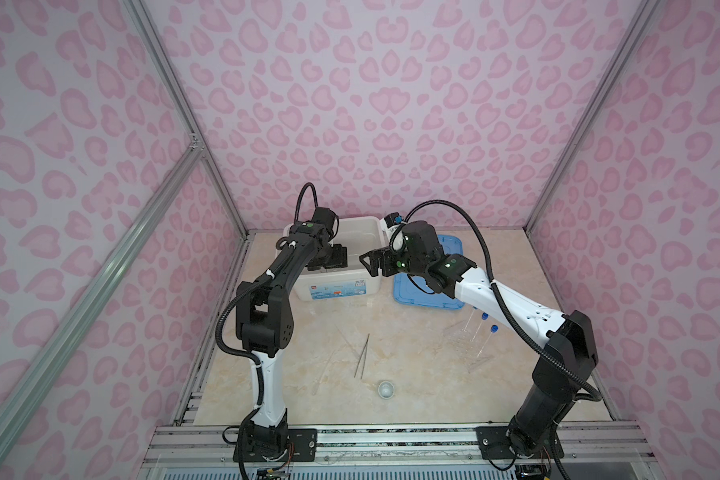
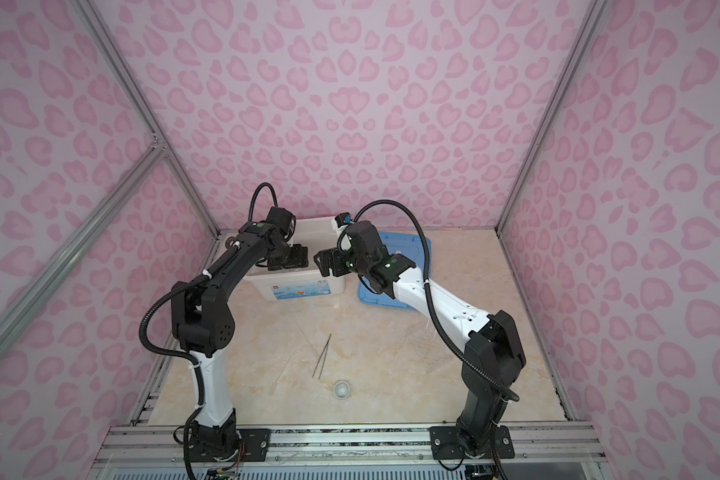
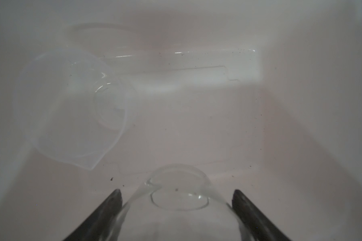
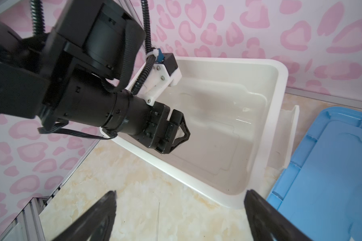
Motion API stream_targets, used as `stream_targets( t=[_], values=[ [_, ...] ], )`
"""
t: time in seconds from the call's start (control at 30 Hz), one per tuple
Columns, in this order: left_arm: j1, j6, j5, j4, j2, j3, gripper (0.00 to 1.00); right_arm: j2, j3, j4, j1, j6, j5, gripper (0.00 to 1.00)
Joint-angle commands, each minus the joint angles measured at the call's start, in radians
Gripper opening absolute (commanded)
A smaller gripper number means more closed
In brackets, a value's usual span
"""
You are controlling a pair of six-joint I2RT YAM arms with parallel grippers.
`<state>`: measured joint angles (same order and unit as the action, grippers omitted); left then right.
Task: Organize the chemistry lab equipment
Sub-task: 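Lower the glass flask into the bin beside the beaker with the left gripper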
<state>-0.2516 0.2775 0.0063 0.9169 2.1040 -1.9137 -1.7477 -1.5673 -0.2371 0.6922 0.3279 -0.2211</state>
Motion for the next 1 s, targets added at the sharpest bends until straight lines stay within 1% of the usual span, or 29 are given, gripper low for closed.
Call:
stream_targets(
  t=[0.0,0.13,0.37,0.43,0.53,0.63,0.67,0.77,0.83,0.97],
  values=[
    [0.007,-0.028,-0.009,-0.016,0.027,0.008,0.64,-0.011,-0.004,-0.013,0.000,-0.012,-0.034,0.96],
    [0.012,-0.045,-0.026,-0.029,0.036,0.030,0.64,-0.003,0.012,-0.016,0.000,-0.018,-0.016,0.96],
    [0.025,-0.060,-0.155,-0.022,0.052,0.040,0.64,0.000,0.029,-0.001,0.000,-0.007,-0.010,0.96],
    [0.027,-0.078,-0.200,-0.020,0.061,0.040,0.64,-0.001,0.027,-0.001,0.000,-0.006,-0.008,0.96],
    [0.032,-0.116,-0.212,-0.028,0.067,0.052,0.64,-0.001,0.034,0.001,-0.001,-0.004,-0.008,0.96],
    [0.038,-0.150,-0.250,-0.047,0.063,0.069,0.64,-0.002,0.036,0.000,0.000,-0.004,-0.006,0.96],
    [0.041,-0.157,-0.254,-0.050,0.063,0.070,0.64,-0.003,0.036,0.000,0.000,-0.003,-0.006,0.96],
    [0.051,-0.172,-0.209,-0.067,0.063,0.075,0.65,-0.007,0.035,0.005,0.000,0.000,-0.008,0.96],
    [0.052,-0.185,-0.175,-0.078,0.065,0.079,0.67,-0.010,0.033,0.006,0.000,0.000,-0.008,0.96],
    [0.052,-0.175,-0.141,-0.093,0.081,0.087,0.69,-0.014,0.030,0.006,0.001,0.001,-0.008,0.96]
  ],
)
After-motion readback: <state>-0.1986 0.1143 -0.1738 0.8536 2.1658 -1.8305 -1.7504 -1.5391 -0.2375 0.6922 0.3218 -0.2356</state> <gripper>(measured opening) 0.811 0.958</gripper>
